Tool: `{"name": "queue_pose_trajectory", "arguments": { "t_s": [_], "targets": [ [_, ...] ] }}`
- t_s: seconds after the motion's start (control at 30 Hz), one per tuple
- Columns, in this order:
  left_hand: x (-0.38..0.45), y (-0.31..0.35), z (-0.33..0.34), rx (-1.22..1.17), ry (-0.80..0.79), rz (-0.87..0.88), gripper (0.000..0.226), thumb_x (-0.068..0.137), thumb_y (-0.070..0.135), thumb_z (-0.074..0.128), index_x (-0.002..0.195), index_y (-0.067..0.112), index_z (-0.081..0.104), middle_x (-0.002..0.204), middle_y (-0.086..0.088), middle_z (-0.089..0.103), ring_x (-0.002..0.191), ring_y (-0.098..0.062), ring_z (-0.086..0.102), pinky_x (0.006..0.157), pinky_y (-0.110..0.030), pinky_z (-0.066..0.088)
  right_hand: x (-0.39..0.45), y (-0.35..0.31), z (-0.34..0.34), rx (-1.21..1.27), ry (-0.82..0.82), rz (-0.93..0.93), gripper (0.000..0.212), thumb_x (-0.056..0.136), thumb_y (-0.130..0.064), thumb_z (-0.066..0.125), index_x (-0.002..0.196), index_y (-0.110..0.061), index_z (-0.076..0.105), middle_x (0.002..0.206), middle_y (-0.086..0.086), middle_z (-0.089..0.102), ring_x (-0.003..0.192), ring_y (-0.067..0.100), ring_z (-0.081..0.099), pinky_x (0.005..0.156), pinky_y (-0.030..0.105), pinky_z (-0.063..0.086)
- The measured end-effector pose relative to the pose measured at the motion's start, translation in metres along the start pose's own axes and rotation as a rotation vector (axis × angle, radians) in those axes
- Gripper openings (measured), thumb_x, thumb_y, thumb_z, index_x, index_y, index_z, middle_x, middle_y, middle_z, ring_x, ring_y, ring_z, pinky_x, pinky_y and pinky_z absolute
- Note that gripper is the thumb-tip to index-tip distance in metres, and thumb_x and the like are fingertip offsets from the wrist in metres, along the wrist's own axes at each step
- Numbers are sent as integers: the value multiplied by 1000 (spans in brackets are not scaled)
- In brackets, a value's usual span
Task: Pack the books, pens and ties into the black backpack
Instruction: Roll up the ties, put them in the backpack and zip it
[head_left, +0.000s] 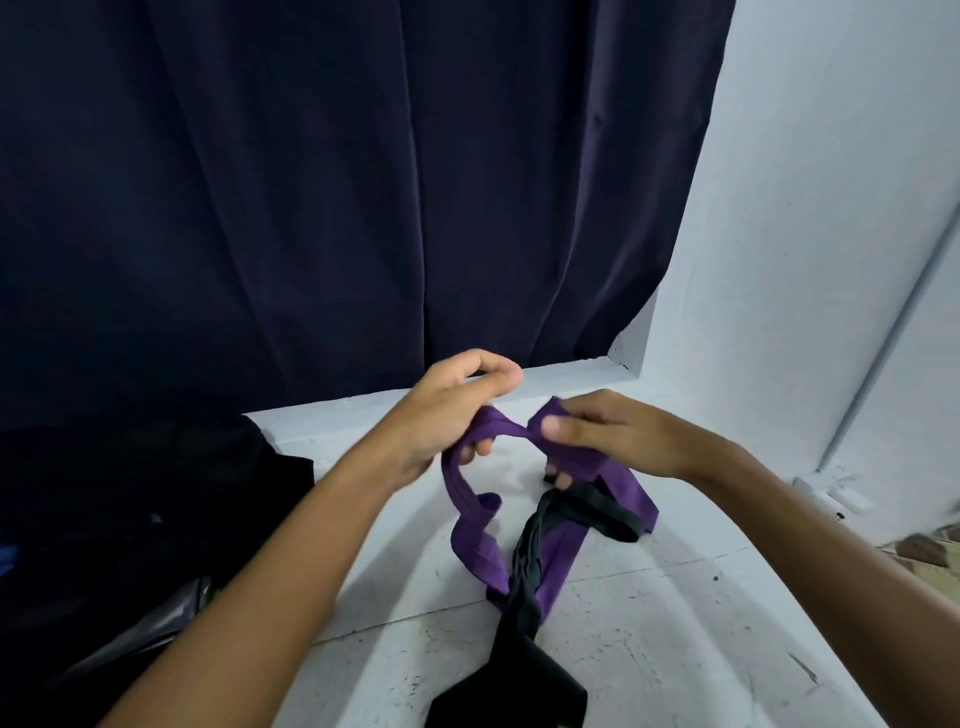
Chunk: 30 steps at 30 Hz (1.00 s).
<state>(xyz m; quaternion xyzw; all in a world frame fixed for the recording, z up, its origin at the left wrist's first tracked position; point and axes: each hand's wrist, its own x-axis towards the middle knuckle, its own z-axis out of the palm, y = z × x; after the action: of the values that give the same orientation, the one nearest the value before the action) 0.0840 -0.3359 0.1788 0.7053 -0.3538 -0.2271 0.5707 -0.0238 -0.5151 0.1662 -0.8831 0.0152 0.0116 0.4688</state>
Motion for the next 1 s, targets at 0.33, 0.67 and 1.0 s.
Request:
{"name": "queue_pose_trajectory", "arguments": {
  "t_s": [0.33,0.67,1.0],
  "targets": [
    [25,-49,-42,32,-420,-49,60,62,21,82,115,10,56,60,2,53,55,-14,48,61,-25,46,-20,1,-22,696,-357,-93,36,83,-39,73,89,-4,72,62,11,68,45,15,64,45,19,52],
    [46,-68,-66,35,-439,-109,90,55,32,93,127,-2,52,70,3,60,67,-13,56,67,-22,46,-31,-14,-45,999,-59,-345,32,80,-41,68,81,-10,76,53,-2,64,37,4,55,41,12,46],
    [50,-99,-58,478,49,-45,52,53,29,96,85,12,60,59,5,49,55,-12,46,57,-29,39,-38,-46,-43,1155,288,-315,46,88,-37,42,65,-13,74,49,-6,57,36,1,49,42,8,42]
  ]
}}
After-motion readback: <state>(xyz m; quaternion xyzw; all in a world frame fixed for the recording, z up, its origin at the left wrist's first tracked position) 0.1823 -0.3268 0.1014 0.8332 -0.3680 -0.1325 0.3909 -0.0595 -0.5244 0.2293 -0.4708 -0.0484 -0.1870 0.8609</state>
